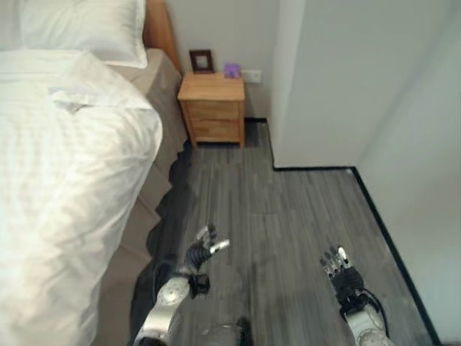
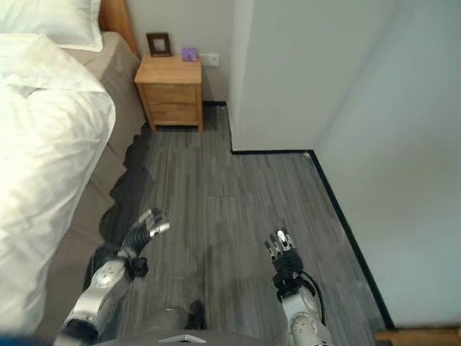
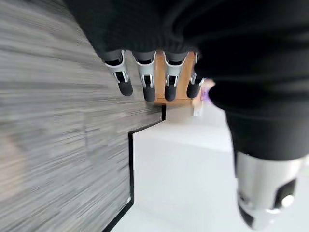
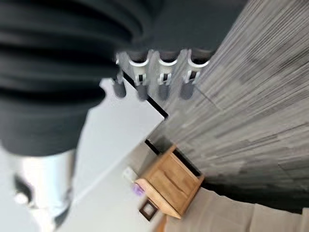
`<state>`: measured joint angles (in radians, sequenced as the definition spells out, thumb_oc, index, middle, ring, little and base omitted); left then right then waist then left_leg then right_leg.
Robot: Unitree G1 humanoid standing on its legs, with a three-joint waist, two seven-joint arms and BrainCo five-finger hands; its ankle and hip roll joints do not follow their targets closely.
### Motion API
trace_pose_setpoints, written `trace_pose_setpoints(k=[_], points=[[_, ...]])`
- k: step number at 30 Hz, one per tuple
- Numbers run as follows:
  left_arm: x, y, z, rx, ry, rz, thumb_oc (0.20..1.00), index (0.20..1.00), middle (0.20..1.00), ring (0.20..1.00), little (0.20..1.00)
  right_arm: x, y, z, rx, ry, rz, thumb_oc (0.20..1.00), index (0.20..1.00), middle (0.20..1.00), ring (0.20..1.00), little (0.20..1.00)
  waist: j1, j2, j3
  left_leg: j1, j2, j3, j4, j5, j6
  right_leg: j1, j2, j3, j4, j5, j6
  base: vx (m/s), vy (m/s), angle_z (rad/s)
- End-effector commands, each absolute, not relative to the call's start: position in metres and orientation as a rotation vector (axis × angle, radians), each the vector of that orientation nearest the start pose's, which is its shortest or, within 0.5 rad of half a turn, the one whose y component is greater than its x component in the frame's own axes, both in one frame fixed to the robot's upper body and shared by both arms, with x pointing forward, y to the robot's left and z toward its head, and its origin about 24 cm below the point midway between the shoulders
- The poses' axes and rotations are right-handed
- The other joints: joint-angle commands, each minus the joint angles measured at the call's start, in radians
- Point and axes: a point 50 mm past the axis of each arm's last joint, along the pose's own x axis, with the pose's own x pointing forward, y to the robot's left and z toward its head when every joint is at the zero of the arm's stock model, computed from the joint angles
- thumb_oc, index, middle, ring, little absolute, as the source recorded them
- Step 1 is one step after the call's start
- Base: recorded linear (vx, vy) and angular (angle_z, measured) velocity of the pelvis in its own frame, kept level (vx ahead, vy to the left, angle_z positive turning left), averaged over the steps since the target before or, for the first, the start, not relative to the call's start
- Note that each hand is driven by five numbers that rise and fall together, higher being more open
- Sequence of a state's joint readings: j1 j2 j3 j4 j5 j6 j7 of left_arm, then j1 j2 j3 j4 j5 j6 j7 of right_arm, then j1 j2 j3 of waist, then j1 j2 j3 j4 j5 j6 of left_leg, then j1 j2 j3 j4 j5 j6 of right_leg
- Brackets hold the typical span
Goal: Making the bed.
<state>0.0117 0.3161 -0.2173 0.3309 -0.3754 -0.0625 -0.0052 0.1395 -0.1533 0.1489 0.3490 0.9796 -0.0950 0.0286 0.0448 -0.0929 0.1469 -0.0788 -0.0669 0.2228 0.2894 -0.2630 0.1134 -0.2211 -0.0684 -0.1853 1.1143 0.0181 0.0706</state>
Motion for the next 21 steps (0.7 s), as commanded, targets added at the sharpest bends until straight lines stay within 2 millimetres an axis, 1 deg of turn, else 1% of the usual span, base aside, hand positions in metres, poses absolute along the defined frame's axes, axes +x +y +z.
trace_pose_setpoints(k=[1, 2, 3, 4, 5, 6, 7, 8, 9, 10, 11, 12, 13, 14, 15, 16, 17, 18, 19, 20, 21], points=[[0.232, 0.195, -0.016, -0.004, 0.246, -0.104, 1.000, 1.000, 1.000, 1.000, 1.000, 0.213, -0.169, -0.035, 0.763, 0.260, -0.024, 1.000, 1.000, 1.000, 1.000, 1.000, -0.017, 0.058, 0.009, 0.141, 0.043, -0.091, -0.241, 0.254, -0.016, -0.008, -0.086, 0.075, -0.459, 0.118, 0.074, 0.59, -0.135, 1.09], [0.233, 0.195, -0.013, -0.017, 0.231, -0.119, 1.000, 1.000, 1.000, 1.000, 1.000, 0.212, -0.170, -0.032, 0.741, 0.247, 0.035, 1.000, 1.000, 1.000, 1.000, 1.000, -0.027, 0.054, 0.011, 0.151, 0.043, -0.130, -0.229, 0.247, -0.030, -0.016, -0.084, 0.104, -0.559, 0.119, 0.073, 0.39, -0.124, 1.45], [0.233, 0.195, -0.013, -0.017, 0.231, -0.119, 1.000, 1.000, 1.000, 1.000, 1.000, 0.212, -0.170, -0.032, 0.741, 0.247, 0.035, 1.000, 1.000, 1.000, 1.000, 1.000, -0.029, 0.056, 0.010, 0.149, 0.045, -0.132, -0.228, 0.249, -0.030, -0.014, -0.082, 0.101, -0.565, 0.123, 0.072, 0.64, -0.336, 1.87], [0.228, 0.194, -0.016, -0.030, 0.233, -0.148, 1.000, 1.000, 1.000, 1.000, 1.000, 0.204, -0.177, -0.029, 0.675, 0.248, 0.160, 1.000, 1.000, 1.000, 1.000, 1.000, -0.061, 0.027, 0.011, 0.178, 0.027, -0.253, -0.211, 0.211, -0.064, 0.009, -0.054, 0.272, -0.870, 0.131, 0.094, 0.62, -0.379, 2.13], [0.230, 0.195, -0.015, -0.023, 0.223, -0.170, 1.000, 1.000, 1.000, 1.000, 1.000, 0.197, -0.181, -0.032, 0.644, 0.271, 0.220, 1.000, 1.000, 1.000, 1.000, 1.000, -0.078, 0.014, 0.007, 0.168, 0.021, -0.348, -0.199, 0.206, -0.078, 0.024, -0.031, 0.441, -0.956, 0.134, 0.130, 0.78, -0.517, 2.33], [0.232, 0.195, -0.015, -0.018, 0.227, -0.190, 1.000, 1.000, 1.000, 1.000, 1.000, 0.189, -0.185, -0.034, 0.588, 0.308, 0.256, 1.000, 1.000, 1.000, 1.000, 1.000, -0.079, 0.007, 0.007, 0.158, 0.017, -0.441, -0.186, 0.201, -0.091, 0.032, -0.014, 0.585, -0.986, 0.142, 0.152, 0.44, -0.392, 2.23], [0.232, 0.192, -0.017, -0.021, 0.235, -0.208, 1.000, 1.000, 1.000, 1.000, 1.000, 0.184, -0.188, -0.033, 0.562, 0.313, 0.256, 1.000, 1.000, 1.000, 1.000, 1.000, -0.080, 0.001, 0.006, 0.149, 0.012, -0.518, -0.182, 0.192, -0.097, 0.041, -0.005, 0.651, -0.988, 0.136, 0.162, 0.38, -0.425, 2.94], [0.233, 0.194, -0.017, -0.036, 0.238, -0.203, 1.000, 1.000, 1.000, 1.000, 1.000, 0.181, -0.185, -0.031, 0.572, 0.324, 0.302, 1.000, 1.000, 1.000, 1.000, 1.000, -0.067, -0.009, 0.004, 0.139, 0.013, -0.582, -0.179, 0.191, -0.106, 0.067, -0.011, 0.636, -0.990, 0.096, 0.159, 0.29, -0.437, 3.54], [0.230, 0.196, -0.018, -0.055, 0.242, -0.197, 1.000, 1.000, 1.000, 1.000, 1.000, 0.181, -0.184, -0.031, 0.561, 0.336, 0.326, 1.000, 1.000, 1.000, 1.000, 1.000, -0.054, -0.017, 0.008, 0.129, 0.019, -0.632, -0.169, 0.188, -0.117, 0.083, -0.027, 0.573, -1.014, 0.065, 0.142, 0.23, -0.478, 4.01], [0.228, 0.195, -0.018, -0.085, 0.237, -0.184, 1.000, 1.000, 1.000, 1.000, 1.000, 0.182, -0.181, -0.035, 0.540, 0.363, 0.354, 1.000, 1.000, 1.000, 1.000, 1.000, -0.048, -0.019, 0.012, 0.110, 0.024, -0.679, -0.149, 0.194, -0.126, 0.096, -0.028, 0.534, -1.016, 0.057, 0.132, 0.20, -0.607, 3.36], [0.224, 0.203, -0.021, -0.129, 0.239, -0.107, 1.000, 1.000, 1.000, 1.000, 1.000, 0.190, -0.186, -0.028, 0.393, 0.354, 0.398, 1.000, 1.000, 1.000, 1.000, 1.000, -0.048, -0.018, 0.020, 0.061, 0.071, -0.647, -0.099, 0.246, -0.140, 0.125, -0.033, 0.445, -1.038, 0.049, 0.107, 0.11, -0.455, 2.83], [0.224, 0.204, -0.021, -0.129, 0.239, -0.107, 1.000, 1.000, 1.000, 1.000, 1.000, 0.190, -0.186, -0.028, 0.392, 0.354, 0.399, 1.000, 1.000, 1.000, 1.000, 1.000, -0.053, -0.019, 0.017, 0.057, 0.068, -0.651, -0.099, 0.250, -0.141, 0.123, -0.036, 0.441, -1.040, 0.051, 0.108, 0.08, -0.401, 2.29], [0.225, 0.204, -0.021, -0.170, 0.239, -0.087, 1.000, 1.000, 1.000, 1.000, 1.000, 0.194, -0.184, -0.025, 0.380, 0.347, 0.409, 1.000, 1.000, 1.000, 1.000, 1.000, -0.046, -0.027, 0.026, 0.031, 0.068, -0.629, -0.065, 0.256, -0.135, 0.131, -0.039, 0.419, -1.050, 0.056, 0.101, 0.01, -0.229, 2.73], [0.225, 0.205, -0.023, -0.209, 0.241, -0.051, 1.000, 1.000, 1.000, 1.000, 1.000, 0.198, -0.181, -0.019, 0.398, 0.328, 0.440, 1.000, 1.000, 1.000, 1.000, 1.000, -0.047, -0.028, 0.037, 0.006, 0.085, -0.564, -0.036, 0.266, -0.127, 0.150, -0.038, 0.379, -1.065, 0.059, 0.088, 0.02, -0.333, 2.31], [0.224, 0.206, -0.025, -0.230, 0.246, -0.029, 1.000, 1.000, 1.000, 1.000, 1.000, 0.198, -0.181, -0.017, 0.397, 0.318, 0.437, 1.000, 1.000, 1.000, 1.000, 1.000, -0.050, -0.027, 0.039, -0.001, 0.111, -0.488, -0.044, 0.277, -0.127, 0.159, -0.042, 0.334, -1.069, 0.052, 0.079, -0.02, -0.404, 2.11], [0.222, 0.207, -0.030, -0.258, 0.263, 0.003, 1.000, 1.000, 1.000, 1.000, 1.000, 0.195, -0.187, -0.022, 0.378, 0.338, 0.395, 1.000, 1.000, 1.000, 1.000, 1.000, -0.070, -0.020, 0.030, 0.013, 0.197, -0.210, -0.085, 0.292, -0.138, 0.187, -0.055, 0.200, -1.091, 0.036, 0.060, -0.02, -0.288, 1.48], [0.222, 0.207, -0.030, -0.257, 0.263, 0.003, 1.000, 1.000, 1.000, 1.000, 1.000, 0.195, -0.187, -0.022, 0.378, 0.337, 0.395, 1.000, 1.000, 1.000, 1.000, 1.000, -0.071, -0.021, 0.027, 0.010, 0.196, -0.210, -0.088, 0.295, -0.138, 0.184, -0.056, 0.200, -1.091, 0.038, 0.060, -0.07, -0.310, 2.12], [0.221, 0.204, -0.034, -0.249, 0.281, -0.001, 1.000, 1.000, 1.000, 1.000, 1.000, 0.191, -0.190, -0.025, 0.352, 0.346, 0.365, 1.000, 1.000, 1.000, 1.000, 1.000, -0.084, -0.017, 0.014, 0.022, 0.196, -0.047, -0.109, 0.270, -0.145, 0.209, -0.065, 0.113, -1.118, 0.033, 0.056, -0.04, -0.125, 2.26], [0.221, 0.204, -0.034, -0.249, 0.281, -0.001, 1.000, 1.000, 1.000, 1.000, 1.000, 0.191, -0.190, -0.025, 0.352, 0.346, 0.365, 1.000, 1.000, 1.000, 1.000, 1.000, -0.084, -0.018, 0.013, 0.021, 0.196, -0.048, -0.108, 0.269, -0.144, 0.209, -0.065, 0.112, -1.119, 0.033, 0.056, -0.06, -0.174, 2.07], [0.221, 0.203, -0.034, -0.236, 0.281, -0.004, 1.000, 1.000, 1.000, 1.000, 1.000, 0.189, -0.192, -0.026, 0.345, 0.345, 0.345, 1.000, 1.000, 1.000, 1.000, 1.000, -0.092, -0.015, 0.010, 0.020, 0.183, 0.005, -0.098, 0.258, -0.146, 0.223, -0.067, 0.074, -1.129, 0.035, 0.054, -0.04, -0.076, 1.41], [0.220, 0.201, -0.036, -0.231, 0.289, -0.010, 1.000, 1.000, 1.000, 1.000, 1.000, 0.186, -0.189, -0.028, 0.371, 0.347, 0.333, 1.000, 1.000, 1.000, 1.000, 1.000, -0.095, -0.006, -0.001, 0.022, 0.161, 0.021, -0.132, 0.260, -0.148, 0.217, -0.060, 0.053, -1.137, 0.037, 0.053, -0.03, -0.070, 0.75]])
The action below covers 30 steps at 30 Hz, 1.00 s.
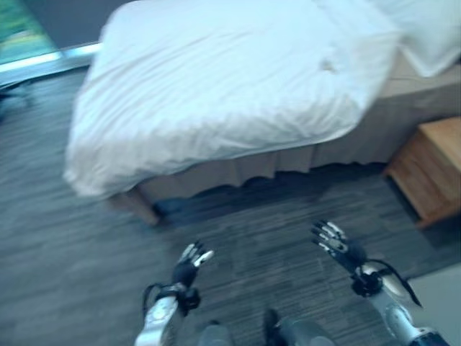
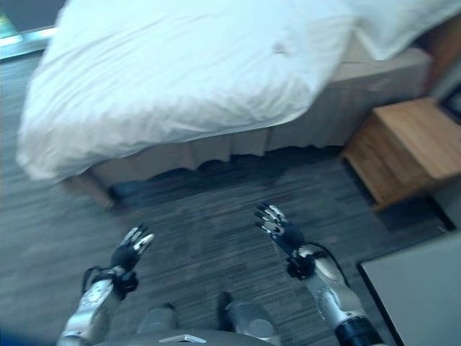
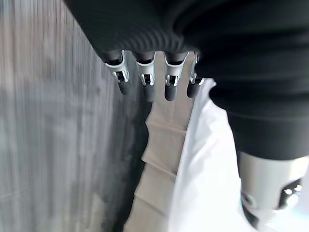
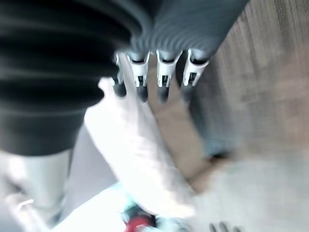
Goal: Making the bed.
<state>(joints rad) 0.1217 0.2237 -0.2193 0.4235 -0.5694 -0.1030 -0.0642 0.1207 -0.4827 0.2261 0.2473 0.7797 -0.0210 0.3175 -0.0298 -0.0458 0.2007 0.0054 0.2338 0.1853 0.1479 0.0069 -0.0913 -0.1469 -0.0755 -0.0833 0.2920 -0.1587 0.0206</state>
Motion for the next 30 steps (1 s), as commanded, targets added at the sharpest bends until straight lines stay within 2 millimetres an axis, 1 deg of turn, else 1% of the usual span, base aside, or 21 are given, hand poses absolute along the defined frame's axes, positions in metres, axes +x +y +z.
trace_pose_setpoints(k=[1, 2, 3, 4, 7, 8, 9, 12, 13, 15, 16, 18, 19, 21, 22, 24, 25, 26, 27, 28, 30], points=[[0.218, 0.200, -0.037, -0.229, 0.295, -0.019, 1.000, 1.000, 1.000, 1.000, 1.000, 0.184, -0.187, -0.029, 0.394, 0.345, 0.327, 1.000, 1.000, 1.000, 1.000, 1.000, -0.025, -0.047, -0.060, -0.056, -0.154, 0.054, -0.042, 0.001, 0.053, 0.146, -0.047, -0.060, -0.322, 0.218, 0.103, 0.00, -0.006, 0.54], [0.216, 0.198, -0.039, -0.229, 0.304, -0.026, 1.000, 1.000, 1.000, 1.000, 1.000, 0.182, -0.185, -0.031, 0.400, 0.349, 0.323, 1.000, 1.000, 1.000, 1.000, 1.000, -0.025, -0.035, -0.069, -0.040, -0.162, 0.043, -0.109, 0.001, 0.056, 0.147, -0.040, -0.077, -0.328, 0.212, 0.108, 0.02, 0.023, 0.41], [0.216, 0.198, -0.039, -0.229, 0.305, -0.026, 1.000, 1.000, 1.000, 1.000, 1.000, 0.181, -0.185, -0.031, 0.400, 0.349, 0.322, 1.000, 1.000, 1.000, 1.000, 1.000, -0.026, -0.035, -0.069, -0.036, -0.164, 0.042, -0.116, 0.005, 0.056, 0.149, -0.040, -0.079, -0.328, 0.212, 0.109, 0.04, 0.033, 0.29], [0.212, 0.195, -0.042, -0.215, 0.317, -0.045, 1.000, 1.000, 1.000, 1.000, 1.000, 0.179, -0.183, -0.037, 0.348, 0.375, 0.323, 1.000, 1.000, 1.000, 1.000, 1.000, -0.029, -0.029, -0.076, -0.026, -0.189, -0.011, -0.148, 0.004, 0.065, 0.154, -0.038, -0.083, -0.328, 0.211, 0.108, 0.03, 0.030, 0.07], [0.213, 0.195, -0.040, -0.200, 0.311, -0.058, 1.000, 1.000, 1.000, 1.000, 1.000, 0.183, -0.179, -0.035, 0.338, 0.365, 0.328, 1.000, 1.000, 1.000, 1.000, 1.000, -0.032, -0.027, -0.078, -0.022, -0.194, -0.014, -0.156, 0.007, 0.065, 0.153, -0.038, -0.073, -0.324, 0.210, 0.108, 0.03, 0.049, -0.18], [0.209, 0.198, -0.041, -0.192, 0.321, -0.055, 1.000, 1.000, 1.000, 1.000, 1.000, 0.180, -0.172, -0.037, 0.381, 0.371, 0.347, 1.000, 1.000, 1.000, 1.000, 1.000, -0.030, -0.023, -0.079, -0.010, -0.197, -0.011, -0.164, 0.009, 0.067, 0.156, -0.040, -0.064, -0.318, 0.209, 0.106, 0.05, 0.052, -0.36], [0.208, 0.200, -0.042, -0.186, 0.327, -0.051, 1.000, 1.000, 1.000, 1.000, 1.000, 0.178, -0.171, -0.040, 0.376, 0.390, 0.350, 1.000, 1.000, 1.000, 1.000, 1.000, -0.026, -0.022, -0.078, -0.003, -0.197, -0.014, -0.169, 0.009, 0.068, 0.158, -0.040, -0.060, -0.317, 0.207, 0.105, 0.06, 0.070, -0.56], [0.205, 0.203, -0.044, -0.186, 0.338, -0.028, 1.000, 1.000, 1.000, 1.000, 1.000, 0.178, -0.175, -0.040, 0.349, 0.394, 0.338, 1.000, 1.000, 1.000, 1.000, 1.000, -0.026, -0.021, -0.075, 0.021, -0.201, -0.007, -0.185, 0.008, 0.071, 0.166, -0.041, -0.047, -0.314, 0.207, 0.105, 0.04, 0.049, -0.43], [0.205, 0.205, -0.044, -0.169, 0.338, -0.034, 1.000, 1.000, 1.000, 1.000, 1.000, 0.175, -0.180, -0.041, 0.347, 0.397, 0.317, 1.000, 1.000, 1.000, 1.000, 1.000, -0.033, -0.018, -0.079, 0.035, -0.205, -0.008, -0.205, 0.011, 0.072, 0.169, -0.041, -0.038, -0.317, 0.210, 0.108, 0.04, 0.044, -0.10], [0.204, 0.205, -0.044, -0.161, 0.339, -0.036, 1.000, 1.000, 1.000, 1.000, 1.000, 0.174, -0.183, -0.041, 0.336, 0.399, 0.308, 1.000, 1.000, 1.000, 1.000, 1.000, -0.036, -0.017, -0.081, 0.041, -0.206, -0.007, -0.216, 0.013, 0.073, 0.170, -0.041, -0.035, -0.318, 0.211, 0.110, 0.04, 0.034, -0.10], [0.205, 0.206, -0.042, -0.152, 0.329, -0.043, 1.000, 1.000, 1.000, 1.000, 1.000, 0.174, -0.187, -0.041, 0.325, 0.401, 0.292, 1.000, 1.000, 1.000, 1.000, 1.000, -0.040, -0.014, -0.080, 0.043, -0.208, -0.006, -0.220, 0.017, 0.073, 0.165, -0.039, -0.027, -0.320, 0.216, 0.111, 0.03, 0.028, -0.04], [0.206, 0.206, -0.040, -0.141, 0.321, -0.047, 1.000, 1.000, 1.000, 1.000, 1.000, 0.173, -0.189, -0.042, 0.305, 0.404, 0.290, 1.000, 1.000, 1.000, 1.000, 1.000, -0.041, -0.011, -0.081, 0.045, -0.210, -0.002, -0.229, 0.017, 0.073, 0.162, -0.037, -0.019, -0.328, 0.219, 0.113, 0.01, 0.029, -0.08], [0.211, 0.224, -0.037, -0.145, 0.289, 0.148, 1.000, 1.000, 1.000, 1.000, 1.000, 0.206, -0.221, -0.032, 0.164, 0.345, 0.043, 1.000, 1.000, 1.000, 1.000, 1.000, -0.005, -0.044, -0.039, -0.053, -0.144, -0.147, 0.006, -0.009, 0.024, 0.124, -0.001, -0.012, -0.257, 0.180, 0.055, 0.04, 0.080, -0.06], [0.211, 0.219, -0.041, -0.163, 0.303, 0.140, 1.000, 1.000, 1.000, 1.000, 1.000, 0.201, -0.222, -0.036, 0.106, 0.372, 0.052, 1.000, 1.000, 1.000, 1.000, 1.000, -0.019, -0.017, -0.055, 0.018, -0.152, -0.143, -0.153, 0.001, 0.031, 0.126, 0.005, -0.015, -0.252, 0.178, 0.063, 0.05, 0.229, 0.11], [0.213, 0.213, -0.041, -0.164, 0.305, 0.125, 1.000, 1.000, 1.000, 1.000, 1.000, 0.199, -0.221, -0.040, 0.091, 0.383, 0.019, 1.000, 1.000, 1.000, 1.000, 1.000, -0.035, -0.004, -0.062, 0.055, -0.173, -0.146, -0.216, 0.011, 0.046, 0.118, 0.001, -0.005, -0.242, 0.190, 0.078, 0.00, 0.319, 0.23], [0.215, 0.214, -0.036, -0.146, 0.283, 0.103, 1.000, 1.000, 1.000, 1.000, 1.000, 0.201, -0.217, -0.038, 0.183, 0.352, -0.022, 1.000, 1.000, 1.000, 1.000, 1.000, -0.042, -0.002, -0.056, 0.050, -0.186, -0.131, -0.207, 0.012, 0.054, 0.117, -0.009, 0.009, -0.245, 0.202, 0.087, -0.01, 0.244, 0.13], [0.215, 0.215, -0.035, -0.127, 0.285, 0.098, 1.000, 1.000, 1.000, 1.000, 1.000, 0.201, -0.213, -0.039, 0.212, 0.350, -0.014, 1.000, 1.000, 1.000, 1.000, 1.000, -0.038, -0.001, -0.057, 0.051, -0.194, -0.126, -0.207, 0.010, 0.060, 0.119, -0.013, 0.017, -0.252, 0.205, 0.090, 0.00, 0.201, -0.04], [0.214, 0.220, -0.037, -0.098, 0.300, 0.099, 1.000, 1.000, 1.000, 1.000, 1.000, 0.202, -0.208, -0.041, 0.138, 0.367, 0.043, 1.000, 1.000, 1.000, 1.000, 1.000, -0.029, 0.001, -0.058, 0.050, -0.205, -0.116, -0.212, 0.007, 0.068, 0.122, -0.024, 0.019, -0.260, 0.210, 0.095, 0.00, 0.133, -0.09], [0.214, 0.220, -0.037, -0.098, 0.300, 0.099, 1.000, 1.000, 1.000, 1.000, 1.000, 0.202, -0.208, -0.041, 0.138, 0.367, 0.043, 1.000, 1.000, 1.000, 1.000, 1.000, -0.029, 0.001, -0.058, 0.050, -0.206, -0.116, -0.211, 0.007, 0.068, 0.122, -0.024, 0.019, -0.261, 0.210, 0.095, -0.01, 0.122, -0.12], [0.214, 0.221, -0.039, -0.098, 0.310, 0.106, 1.000, 1.000, 1.000, 1.000, 1.000, 0.203, -0.207, -0.039, 0.100, 0.364, 0.053, 1.000, 1.000, 1.000, 1.000, 1.000, -0.027, 0.000, -0.055, 0.046, -0.210, -0.110, -0.205, 0.004, 0.070, 0.121, -0.032, 0.012, -0.260, 0.214, 0.099, -0.02, 0.071, -0.10], [0.212, 0.225, -0.040, -0.100, 0.315, 0.127, 1.000, 1.000, 1.000, 1.000, 1.000, 0.208, -0.207, -0.033, 0.091, 0.337, 0.056, 1.000, 1.000, 1.000, 1.000, 1.000, -0.025, 0.000, -0.050, 0.044, -0.212, -0.090, -0.195, -0.005, 0.074, 0.117, -0.040, 0.006, -0.254, 0.219, 0.106, -0.02, 0.093, -0.06]])
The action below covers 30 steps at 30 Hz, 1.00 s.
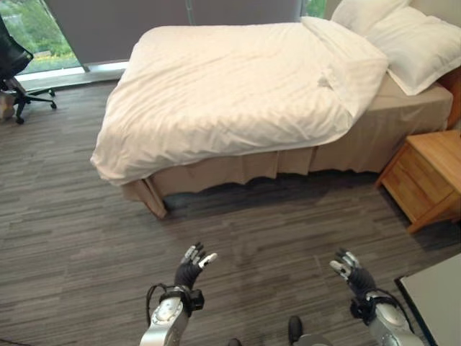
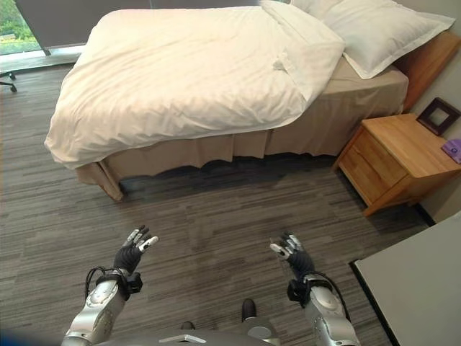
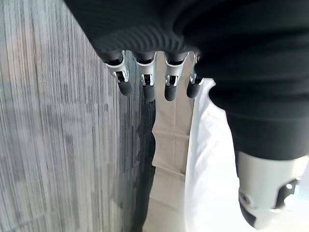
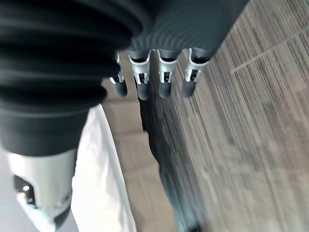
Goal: Making the bed.
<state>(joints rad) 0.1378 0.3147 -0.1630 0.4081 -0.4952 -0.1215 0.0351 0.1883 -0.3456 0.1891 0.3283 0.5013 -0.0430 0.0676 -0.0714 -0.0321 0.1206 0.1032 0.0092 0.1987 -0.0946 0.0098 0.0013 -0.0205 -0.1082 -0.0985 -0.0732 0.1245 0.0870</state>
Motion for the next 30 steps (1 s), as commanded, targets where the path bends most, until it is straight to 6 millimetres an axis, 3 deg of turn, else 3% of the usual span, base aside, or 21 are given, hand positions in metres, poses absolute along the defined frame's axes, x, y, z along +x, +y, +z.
trace_pose_setpoints(k=[1, 2, 4, 6, 9, 12, 15, 16, 18, 19, 21, 23, 24, 25, 26, 28, 29, 30], points=[[0.211, 0.226, -0.041, -0.080, 0.318, 0.125, 1.000, 1.000, 1.000, 1.000, 1.000, 0.208, -0.207, -0.032, 0.103, 0.328, 0.052, 1.000, 1.000, 1.000, 1.000, 1.000, 0.016, -0.014, 0.035, -0.056, 0.010, -0.094, 0.055, -0.016, -0.015, -0.018, -0.011, 0.019, 0.127, -0.066, 0.045, -0.05, 0.123, -0.07], [0.211, 0.228, -0.040, -0.058, 0.320, 0.124, 1.000, 1.000, 1.000, 1.000, 1.000, 0.210, -0.206, -0.031, 0.124, 0.320, 0.047, 1.000, 1.000, 1.000, 1.000, 1.000, 0.018, -0.011, 0.056, -0.054, 0.016, -0.068, 0.073, -0.031, -0.003, -0.061, -0.017, 0.005, 0.221, -0.065, 0.060, -0.05, 0.095, -0.17], [0.211, 0.230, -0.040, -0.055, 0.320, 0.127, 1.000, 1.000, 1.000, 1.000, 1.000, 0.210, -0.206, -0.032, 0.131, 0.323, 0.044, 1.000, 1.000, 1.000, 1.000, 1.000, 0.018, -0.010, 0.065, -0.053, 0.018, -0.059, 0.078, -0.036, 0.001, -0.083, -0.019, 0.006, 0.273, -0.060, 0.069, -0.02, 0.070, -0.47], [0.212, 0.237, -0.037, -0.031, 0.308, 0.149, 1.000, 1.000, 1.000, 1.000, 1.000, 0.207, -0.201, -0.037, 0.158, 0.338, 0.049, 1.000, 1.000, 1.000, 1.000, 1.000, 0.001, -0.014, 0.086, -0.018, 0.031, -0.048, 0.070, -0.051, 0.007, -0.169, -0.047, 0.038, 0.380, 0.026, 0.099, 0.11, -0.032, -0.56], [0.217, 0.242, -0.030, -0.037, 0.273, 0.159, 1.000, 1.000, 1.000, 1.000, 1.000, 0.203, -0.202, -0.040, 0.170, 0.352, 0.050, 1.000, 1.000, 1.000, 1.000, 1.000, -0.005, -0.021, 0.085, -0.001, 0.069, -0.051, 0.069, -0.072, -0.022, -0.178, -0.124, 0.058, 0.265, 0.059, 0.093, 0.21, -0.230, -0.19], [0.226, 0.242, -0.020, -0.017, 0.234, 0.151, 1.000, 1.000, 1.000, 1.000, 1.000, 0.200, -0.203, -0.043, 0.184, 0.364, 0.038, 1.000, 1.000, 1.000, 1.000, 1.000, -0.021, -0.030, 0.087, 0.056, 0.127, -0.069, 0.060, -0.105, -0.067, -0.229, -0.201, 0.088, 0.104, 0.128, 0.119, 0.34, -0.314, -0.06], [0.233, 0.236, -0.017, 0.009, 0.220, 0.119, 1.000, 1.000, 1.000, 1.000, 1.000, 0.196, -0.203, -0.044, 0.158, 0.375, 0.049, 1.000, 1.000, 1.000, 1.000, 1.000, -0.046, -0.033, 0.074, 0.162, 0.187, -0.080, 0.034, -0.128, -0.110, -0.251, -0.199, 0.085, 0.063, 0.146, 0.152, 0.43, -0.372, -0.05], [0.235, 0.233, -0.018, 0.016, 0.225, 0.097, 1.000, 1.000, 1.000, 1.000, 1.000, 0.195, -0.205, -0.045, 0.157, 0.382, 0.048, 1.000, 1.000, 1.000, 1.000, 1.000, -0.050, -0.036, 0.060, 0.158, 0.198, -0.092, 0.044, -0.116, -0.120, -0.232, -0.187, 0.085, 0.065, 0.111, 0.149, 0.28, -0.260, 0.06], [0.238, 0.229, -0.017, 0.012, 0.219, 0.084, 1.000, 1.000, 1.000, 1.000, 1.000, 0.193, -0.206, -0.048, 0.143, 0.397, 0.049, 1.000, 1.000, 1.000, 1.000, 1.000, -0.060, -0.038, 0.050, 0.165, 0.213, -0.092, 0.050, -0.100, -0.130, -0.226, -0.171, 0.095, 0.084, 0.106, 0.147, 0.27, -0.296, 0.41], [0.240, 0.219, -0.019, -0.011, 0.226, 0.045, 1.000, 1.000, 1.000, 1.000, 1.000, 0.195, -0.213, -0.050, 0.117, 0.415, 0.043, 1.000, 1.000, 1.000, 1.000, 1.000, -0.072, -0.019, 0.032, 0.126, 0.274, -0.127, 0.164, 0.031, -0.148, -0.230, -0.105, 0.110, 0.161, 0.058, 0.109, 0.44, -0.539, 0.64], [0.242, 0.212, -0.020, -0.070, 0.227, 0.044, 1.000, 1.000, 1.000, 1.000, 1.000, 0.201, -0.215, -0.042, 0.133, 0.376, 0.032, 1.000, 1.000, 1.000, 1.000, 1.000, -0.069, -0.026, 0.032, 0.024, 0.304, -0.165, 0.389, 0.172, -0.111, -0.174, -0.036, 0.121, 0.164, -0.008, 0.033, 0.38, -0.611, 0.28], [0.247, 0.201, -0.017, -0.086, 0.221, 0.004, 1.000, 1.000, 1.000, 1.000, 1.000, 0.199, -0.216, -0.042, 0.171, 0.374, 0.027, 1.000, 1.000, 1.000, 1.000, 1.000, -0.058, -0.062, 0.043, -0.089, 0.318, -0.146, 0.552, 0.208, -0.058, -0.112, -0.009, 0.117, 0.142, -0.031, -0.022, 0.30, -0.644, -0.15], [0.248, 0.197, -0.017, -0.100, 0.220, -0.014, 1.000, 1.000, 1.000, 1.000, 1.000, 0.197, -0.219, -0.044, 0.161, 0.384, 0.020, 1.000, 1.000, 1.000, 1.000, 1.000, -0.052, -0.068, 0.054, -0.121, 0.336, -0.130, 0.610, 0.201, -0.046, -0.081, 0.017, 0.121, 0.135, -0.043, -0.045, 0.47, -0.759, -0.21], [0.248, 0.185, -0.021, -0.135, 0.234, -0.031, 1.000, 1.000, 1.000, 1.000, 1.000, 0.197, -0.232, -0.044, 0.112, 0.408, -0.013, 1.000, 1.000, 1.000, 1.000, 1.000, -0.034, -0.089, 0.065, -0.216, 0.210, -0.149, 0.682, 0.113, -0.047, -0.017, 0.030, 0.140, 0.104, -0.056, -0.058, 0.37, -0.533, -0.17], [0.248, 0.185, -0.021, -0.135, 0.233, -0.031, 1.000, 1.000, 1.000, 1.000, 1.000, 0.198, -0.232, -0.044, 0.113, 0.408, -0.013, 1.000, 1.000, 1.000, 1.000, 1.000, -0.035, -0.091, 0.063, -0.218, 0.208, -0.149, 0.680, 0.116, -0.046, -0.019, 0.027, 0.140, 0.103, -0.055, -0.057, 0.37, -0.420, 0.05], [0.250, 0.180, -0.022, -0.153, 0.231, -0.037, 1.000, 1.000, 1.000, 1.000, 1.000, 0.196, -0.239, -0.041, 0.130, 0.389, -0.038, 1.000, 1.000, 1.000, 1.000, 1.000, -0.047, -0.091, 0.054, -0.251, 0.196, -0.044, 0.620, 0.095, -0.054, 0.018, 0.031, 0.115, 0.083, -0.065, -0.056, 0.29, -0.204, 0.11], [0.248, 0.181, -0.026, -0.140, 0.248, -0.039, 1.000, 1.000, 1.000, 1.000, 1.000, 0.192, -0.243, -0.042, 0.122, 0.399, -0.044, 1.000, 1.000, 1.000, 1.000, 1.000, -0.041, -0.088, 0.049, -0.282, 0.149, -0.012, 0.527, 0.085, -0.055, 0.040, 0.039, 0.109, 0.076, -0.083, -0.054, 0.28, -0.153, 0.06], [0.249, 0.181, -0.026, -0.139, 0.248, -0.039, 1.000, 1.000, 1.000, 1.000, 1.000, 0.192, -0.243, -0.042, 0.122, 0.399, -0.044, 1.000, 1.000, 1.000, 1.000, 1.000, -0.042, -0.090, 0.046, -0.283, 0.146, -0.011, 0.521, 0.089, -0.054, 0.037, 0.036, 0.109, 0.076, -0.082, -0.053, 0.27, -0.116, 0.24]])
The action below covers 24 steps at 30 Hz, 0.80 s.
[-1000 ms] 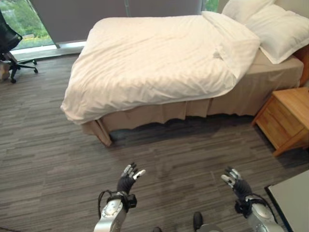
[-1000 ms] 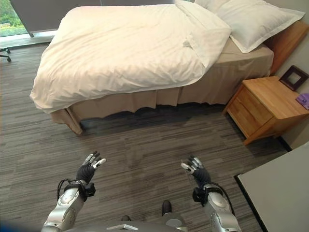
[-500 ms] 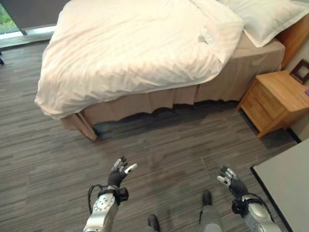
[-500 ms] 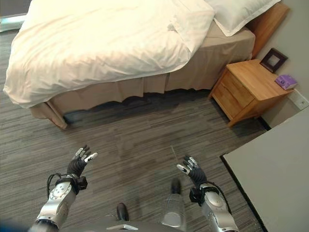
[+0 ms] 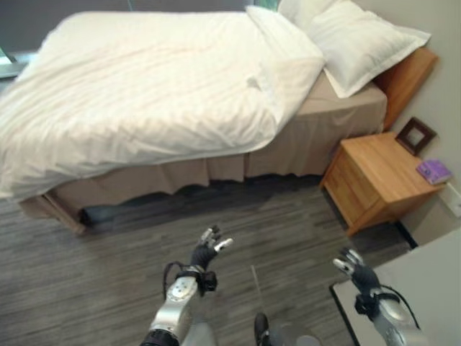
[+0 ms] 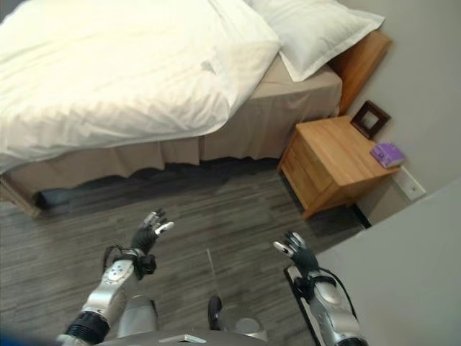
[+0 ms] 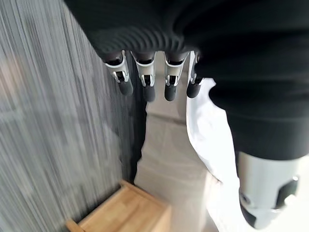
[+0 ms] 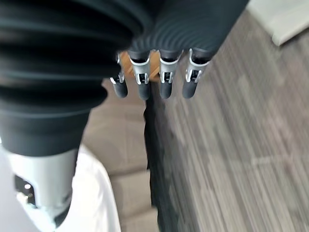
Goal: Making the bed.
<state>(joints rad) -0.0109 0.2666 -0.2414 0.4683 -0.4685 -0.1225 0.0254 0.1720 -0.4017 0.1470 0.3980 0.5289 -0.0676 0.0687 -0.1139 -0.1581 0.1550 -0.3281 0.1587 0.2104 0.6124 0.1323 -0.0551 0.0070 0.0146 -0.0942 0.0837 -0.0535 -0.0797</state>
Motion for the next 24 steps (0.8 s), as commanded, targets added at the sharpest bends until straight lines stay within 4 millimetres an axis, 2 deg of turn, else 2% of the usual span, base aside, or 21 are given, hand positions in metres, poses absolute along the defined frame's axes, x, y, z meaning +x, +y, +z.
trace_pose_setpoints(k=[1, 3, 5, 7, 8, 9, 10, 11, 12, 13, 14, 15, 17, 18, 19, 20, 21, 23, 24], points=[[0.248, 0.183, -0.026, -0.131, 0.247, -0.032, 1.000, 1.000, 1.000, 1.000, 1.000, 0.190, -0.243, -0.044, 0.115, 0.407, -0.045, 1.000, 1.000, 1.000, 1.000, 1.000, 0.008, 0.039, 0.012, 0.126, -0.048, -0.018, -0.245, -0.046, 0.012, 0.027, -0.077, 0.103, -0.082, 0.090, 0.117, 0.19, -0.062, 0.30], [0.245, 0.187, -0.029, -0.113, 0.257, -0.017, 1.000, 1.000, 1.000, 1.000, 1.000, 0.187, -0.240, -0.048, 0.113, 0.423, -0.042, 1.000, 1.000, 1.000, 1.000, 1.000, 0.024, 0.053, 0.012, 0.108, -0.125, -0.033, -0.380, -0.051, 0.032, 0.064, -0.049, 0.105, -0.089, 0.072, 0.123, 0.31, -0.073, -0.02], [0.242, 0.198, -0.031, -0.068, 0.263, 0.019, 1.000, 1.000, 1.000, 1.000, 1.000, 0.186, -0.236, -0.051, 0.112, 0.431, -0.030, 1.000, 1.000, 1.000, 1.000, 1.000, 0.050, 0.085, -0.004, 0.068, -0.168, -0.050, -0.542, 0.027, 0.028, 0.114, -0.001, 0.114, -0.111, 0.049, 0.118, 0.41, -0.059, -0.24], [0.236, 0.208, -0.035, -0.080, 0.277, 0.075, 1.000, 1.000, 1.000, 1.000, 1.000, 0.185, -0.232, -0.052, 0.108, 0.435, -0.005, 1.000, 1.000, 1.000, 1.000, 1.000, 0.075, 0.088, -0.004, 0.078, -0.196, -0.094, -0.638, 0.071, 0.025, 0.160, 0.018, 0.130, -0.126, 0.029, 0.114, 0.43, -0.051, 0.48], [0.231, 0.217, -0.037, -0.096, 0.284, 0.124, 1.000, 1.000, 1.000, 1.000, 1.000, 0.185, -0.229, -0.053, 0.111, 0.439, 0.009, 1.000, 1.000, 1.000, 1.000, 1.000, 0.094, 0.089, -0.007, 0.066, -0.201, -0.105, -0.677, 0.085, 0.015, 0.183, 0.026, 0.144, -0.132, 0.016, 0.113, 0.30, -0.040, -0.03], [0.231, 0.217, -0.037, -0.096, 0.284, 0.124, 1.000, 1.000, 1.000, 1.000, 1.000, 0.185, -0.229, -0.053, 0.111, 0.439, 0.009, 1.000, 1.000, 1.000, 1.000, 1.000, 0.094, 0.088, -0.007, 0.067, -0.201, -0.105, -0.677, 0.085, 0.015, 0.184, 0.026, 0.144, -0.132, 0.016, 0.113, 0.58, -0.020, -0.56], [0.223, 0.230, -0.041, -0.077, 0.305, 0.182, 1.000, 1.000, 1.000, 1.000, 1.000, 0.184, -0.227, -0.056, 0.132, 0.451, 0.001, 1.000, 1.000, 1.000, 1.000, 1.000, 0.103, 0.083, -0.029, 0.074, -0.168, -0.005, -0.685, 0.095, 0.025, 0.231, 0.039, 0.163, -0.141, -0.012, 0.120, 0.43, 0.003, -0.53], [0.223, 0.231, -0.041, -0.077, 0.306, 0.182, 1.000, 1.000, 1.000, 1.000, 1.000, 0.183, -0.227, -0.056, 0.132, 0.451, 0.002, 1.000, 1.000, 1.000, 1.000, 1.000, 0.106, 0.082, -0.028, 0.076, -0.168, -0.002, -0.685, 0.094, 0.025, 0.231, 0.038, 0.166, -0.141, -0.013, 0.120, 0.59, 0.023, -0.55], [0.220, 0.231, -0.043, -0.076, 0.313, 0.185, 1.000, 1.000, 1.000, 1.000, 1.000, 0.183, -0.225, -0.058, 0.148, 0.453, -0.002, 1.000, 1.000, 1.000, 1.000, 1.000, 0.102, 0.077, -0.038, 0.082, -0.159, 0.040, -0.668, 0.098, 0.036, 0.241, 0.035, 0.160, -0.138, -0.026, 0.119, 0.29, 0.057, -0.37], [0.218, 0.234, -0.044, -0.066, 0.318, 0.192, 1.000, 1.000, 1.000, 1.000, 1.000, 0.182, -0.222, -0.058, 0.143, 0.461, 0.009, 1.000, 1.000, 1.000, 1.000, 1.000, 0.107, 0.067, -0.044, 0.091, -0.159, 0.059, -0.660, 0.081, 0.050, 0.243, 0.021, 0.167, -0.127, -0.043, 0.122, 0.43, 0.075, -0.32], [0.216, 0.238, -0.042, -0.046, 0.316, 0.200, 1.000, 1.000, 1.000, 1.000, 1.000, 0.184, -0.218, -0.058, 0.137, 0.459, 0.028, 1.000, 1.000, 1.000, 1.000, 1.000, 0.115, 0.048, -0.053, 0.091, -0.159, 0.087, -0.624, 0.056, 0.061, 0.236, 0.007, 0.171, -0.084, -0.031, 0.135, 0.39, 0.069, -0.47], [0.214, 0.240, -0.043, -0.035, 0.319, 0.203, 1.000, 1.000, 1.000, 1.000, 1.000, 0.186, -0.216, -0.059, 0.131, 0.461, 0.033, 1.000, 1.000, 1.000, 1.000, 1.000, 0.129, 0.034, -0.055, 0.096, -0.159, 0.111, -0.596, 0.026, 0.075, 0.217, -0.011, 0.166, -0.009, 0.008, 0.164, 0.37, 0.056, -0.73], [0.214, 0.244, -0.040, -0.019, 0.309, 0.216, 1.000, 1.000, 1.000, 1.000, 1.000, 0.195, -0.209, -0.055, 0.146, 0.430, 0.043, 1.000, 1.000, 1.000, 1.000, 1.000, 0.130, 0.014, -0.040, 0.144, -0.182, 0.132, -0.577, -0.047, 0.103, 0.150, -0.055, 0.143, 0.234, 0.141, 0.269, 0.39, 0.100, -1.00], [0.217, 0.244, -0.037, -0.019, 0.296, 0.210, 1.000, 1.000, 1.000, 1.000, 1.000, 0.199, -0.206, -0.052, 0.154, 0.413, 0.056, 1.000, 1.000, 1.000, 1.000, 1.000, 0.123, 0.025, -0.023, 0.180, -0.174, 0.129, -0.580, -0.061, 0.113, 0.090, -0.064, 0.125, 0.380, 0.208, 0.300, 0.32, 0.101, -0.65], [0.221, 0.242, -0.033, -0.014, 0.282, 0.195, 1.000, 1.000, 1.000, 1.000, 1.000, 0.201, -0.204, -0.050, 0.141, 0.404, 0.069, 1.000, 1.000, 1.000, 1.000, 1.000, 0.111, 0.054, -0.003, 0.210, -0.145, 0.128, -0.587, -0.046, 0.118, 0.014, -0.054, 0.108, 0.468, 0.247, 0.300, 0.37, 0.135, -0.07], [0.224, 0.241, -0.030, 0.002, 0.274, 0.178, 1.000, 1.000, 1.000, 1.000, 1.000, 0.201, -0.204, -0.051, 0.142, 0.406, 0.059, 1.000, 1.000, 1.000, 1.000, 1.000, 0.086, 0.089, 0.020, 0.275, -0.137, 0.099, -0.606, -0.069, 0.124, -0.082, -0.083, 0.069, 0.560, 0.220, 0.266, 0.25, 0.100, 0.15], [0.224, 0.241, -0.030, 0.001, 0.273, 0.178, 1.000, 1.000, 1.000, 1.000, 1.000, 0.201, -0.204, -0.051, 0.142, 0.406, 0.059, 1.000, 1.000, 1.000, 1.000, 1.000, 0.087, 0.091, 0.018, 0.272, -0.134, 0.100, -0.606, -0.068, 0.124, -0.085, -0.081, 0.069, 0.558, 0.223, 0.264, 0.33, 0.115, 0.35], [0.229, 0.241, -0.025, 0.008, 0.252, 0.164, 1.000, 1.000, 1.000, 1.000, 1.000, 0.200, -0.202, -0.053, 0.154, 0.413, 0.050, 1.000, 1.000, 1.000, 1.000, 1.000, 0.064, 0.112, 0.034, 0.331, -0.133, 0.070, -0.616, -0.091, 0.119, -0.130, -0.179, -0.007, 0.475, 0.177, 0.218, 0.29, 0.018, 0.56], [0.231, 0.239, -0.024, 0.002, 0.249, 0.149, 1.000, 1.000, 1.000, 1.000, 1.000, 0.199, -0.203, -0.053, 0.149, 0.419, 0.054, 1.000, 1.000, 1.000, 1.000, 1.000, 0.054, 0.115, 0.034, 0.349, -0.138, 0.051, -0.622, -0.097, 0.112, -0.137, -0.191, -0.024, 0.407, 0.158, 0.211, 0.46, -0.092, 0.83]])
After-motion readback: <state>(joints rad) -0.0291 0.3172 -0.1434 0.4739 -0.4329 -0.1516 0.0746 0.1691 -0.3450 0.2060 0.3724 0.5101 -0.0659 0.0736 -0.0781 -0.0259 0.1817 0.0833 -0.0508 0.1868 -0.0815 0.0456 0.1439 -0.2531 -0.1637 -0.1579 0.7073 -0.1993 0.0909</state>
